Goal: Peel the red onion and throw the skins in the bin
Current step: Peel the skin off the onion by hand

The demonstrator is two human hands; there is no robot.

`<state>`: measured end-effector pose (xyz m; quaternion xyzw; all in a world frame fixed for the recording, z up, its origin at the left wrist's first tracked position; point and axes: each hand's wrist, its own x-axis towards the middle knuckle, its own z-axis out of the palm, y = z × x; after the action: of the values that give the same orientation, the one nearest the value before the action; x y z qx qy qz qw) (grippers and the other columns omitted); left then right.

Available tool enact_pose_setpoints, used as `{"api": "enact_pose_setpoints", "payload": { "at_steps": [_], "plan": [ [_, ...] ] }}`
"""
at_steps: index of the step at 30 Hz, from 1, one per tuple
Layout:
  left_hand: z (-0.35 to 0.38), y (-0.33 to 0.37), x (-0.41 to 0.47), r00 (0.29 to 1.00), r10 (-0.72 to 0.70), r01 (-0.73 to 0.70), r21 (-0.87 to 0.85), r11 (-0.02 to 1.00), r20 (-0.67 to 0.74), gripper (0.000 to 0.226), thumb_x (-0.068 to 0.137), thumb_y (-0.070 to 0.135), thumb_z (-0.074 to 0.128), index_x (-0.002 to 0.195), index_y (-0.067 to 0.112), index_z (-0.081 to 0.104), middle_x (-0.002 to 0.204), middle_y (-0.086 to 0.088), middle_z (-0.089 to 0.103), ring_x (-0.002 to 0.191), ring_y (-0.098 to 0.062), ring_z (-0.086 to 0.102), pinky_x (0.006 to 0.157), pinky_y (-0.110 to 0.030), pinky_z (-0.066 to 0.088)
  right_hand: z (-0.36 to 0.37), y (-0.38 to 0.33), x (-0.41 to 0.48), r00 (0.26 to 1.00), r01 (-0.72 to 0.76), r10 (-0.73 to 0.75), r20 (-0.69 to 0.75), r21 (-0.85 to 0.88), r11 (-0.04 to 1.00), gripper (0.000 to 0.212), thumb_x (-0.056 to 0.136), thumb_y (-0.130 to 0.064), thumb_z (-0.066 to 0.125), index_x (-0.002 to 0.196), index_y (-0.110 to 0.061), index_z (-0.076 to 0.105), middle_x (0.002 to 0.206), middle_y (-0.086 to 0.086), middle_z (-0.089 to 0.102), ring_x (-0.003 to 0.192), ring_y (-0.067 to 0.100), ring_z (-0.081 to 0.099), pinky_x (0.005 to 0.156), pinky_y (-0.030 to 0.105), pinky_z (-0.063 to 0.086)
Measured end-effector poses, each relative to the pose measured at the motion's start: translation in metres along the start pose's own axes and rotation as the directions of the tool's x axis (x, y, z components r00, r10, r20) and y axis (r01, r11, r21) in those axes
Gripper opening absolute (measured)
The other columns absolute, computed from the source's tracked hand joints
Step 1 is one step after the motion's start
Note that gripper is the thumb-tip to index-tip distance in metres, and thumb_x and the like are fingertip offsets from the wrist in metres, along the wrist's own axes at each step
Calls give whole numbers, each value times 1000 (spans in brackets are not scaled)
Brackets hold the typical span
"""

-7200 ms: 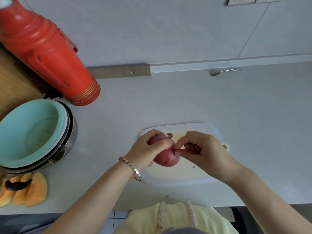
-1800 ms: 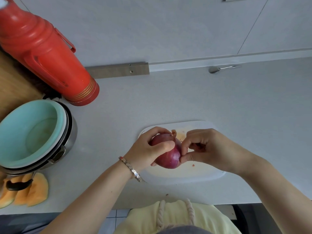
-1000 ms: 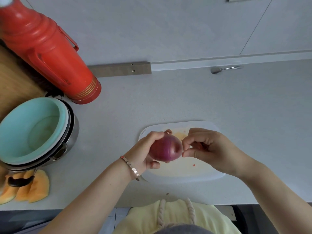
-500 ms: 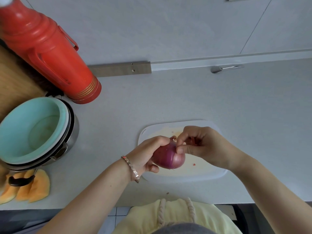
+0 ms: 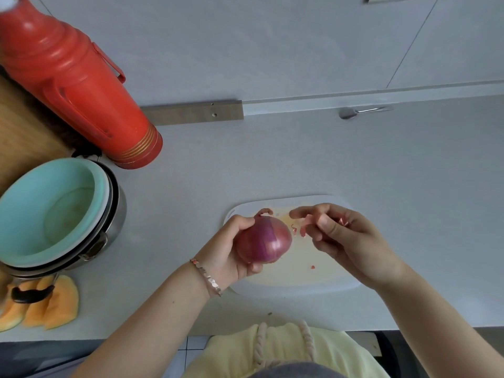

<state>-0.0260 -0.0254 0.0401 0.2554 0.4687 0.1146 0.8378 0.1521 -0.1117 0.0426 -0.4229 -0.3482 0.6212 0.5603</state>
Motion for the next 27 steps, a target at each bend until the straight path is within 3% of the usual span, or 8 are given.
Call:
{"api": "enact_pose_setpoints", "payload": {
  "at_steps": [3, 7, 9, 11, 14, 18, 22, 27],
  "plan": [
    [0, -1, 2, 997, 66, -65, -28, 997, 34, 36, 63, 22, 54, 96, 18, 68, 97, -9, 63, 71, -26, 59, 39, -20, 40, 6, 2, 1, 996, -26, 28, -82, 35, 999, 16, 80, -16, 66, 71, -13, 54, 74, 5, 67, 54, 9, 47, 43, 12, 32],
    [0, 0, -1, 967, 227, -231, 26, 973, 117, 48, 49, 18, 58, 95, 21, 69, 91, 3, 69, 70, -18, 61, 44, -22, 40, 13, 2, 1, 971, -121, 87, -222, -144, 982, 42, 88, 14, 31, 76, -14, 60, 61, -2, 50, 47, 8, 37, 41, 14, 26],
    [0, 1, -2, 940, 308, -323, 92, 942, 149, 48, 45, 24, 60, 91, 27, 73, 92, 5, 69, 78, -15, 61, 54, -27, 45, 16, 0, 1, 958, -157, 109, -267, -168, 973, 42, 79, 9, 32, 62, -14, 63, 54, 0, 40, 45, 10, 28, 40, 16, 22],
    [-1, 1, -3, 912, 381, -403, 170, 899, 152, 49, 45, 26, 61, 93, 28, 72, 97, 6, 68, 89, -12, 62, 68, -31, 51, 20, -3, 2, 950, -186, 129, -284, -182, 966, 29, 68, -5, 35, 52, -13, 58, 48, -2, 33, 42, 9, 22, 39, 15, 20],
    [1, 1, -5, 869, 463, -495, 271, 825, 176, 56, 46, 27, 62, 101, 25, 64, 99, 7, 66, 93, -6, 61, 75, -22, 52, 25, -6, -1, 952, -159, 71, -298, -283, 946, 22, 79, -10, 45, 59, -13, 54, 43, -10, 34, 39, 6, 26, 39, 13, 23],
    [1, 3, -5, 847, 481, -531, 336, 778, 226, 55, 48, 27, 61, 103, 23, 63, 102, 0, 66, 97, -11, 61, 82, -22, 51, 28, -12, -2, 966, 64, -179, -184, -505, 861, 10, 78, -32, 66, 73, -24, 63, 53, 1, 34, 46, 6, 27, 47, 11, 26],
    [-1, 5, -4, 847, 471, -532, 352, 770, 247, 54, 47, 27, 58, 100, 23, 64, 94, 8, 71, 94, -8, 63, 81, -20, 51, 21, -17, 1, 989, 77, -139, -52, -616, 784, 6, 69, -31, 66, 75, -30, 66, 51, -6, 27, 46, 7, 24, 48, 11, 24],
    [0, 5, -6, 869, 414, -493, 405, 770, 271, 55, 46, 29, 58, 101, 22, 63, 89, 13, 72, 91, -4, 65, 77, -17, 50, 18, -25, 4, 998, 29, -57, -19, -681, 732, 13, 73, -19, 73, 74, -31, 67, 51, 1, 32, 46, 8, 27, 44, 20, 31]
  ]
}}
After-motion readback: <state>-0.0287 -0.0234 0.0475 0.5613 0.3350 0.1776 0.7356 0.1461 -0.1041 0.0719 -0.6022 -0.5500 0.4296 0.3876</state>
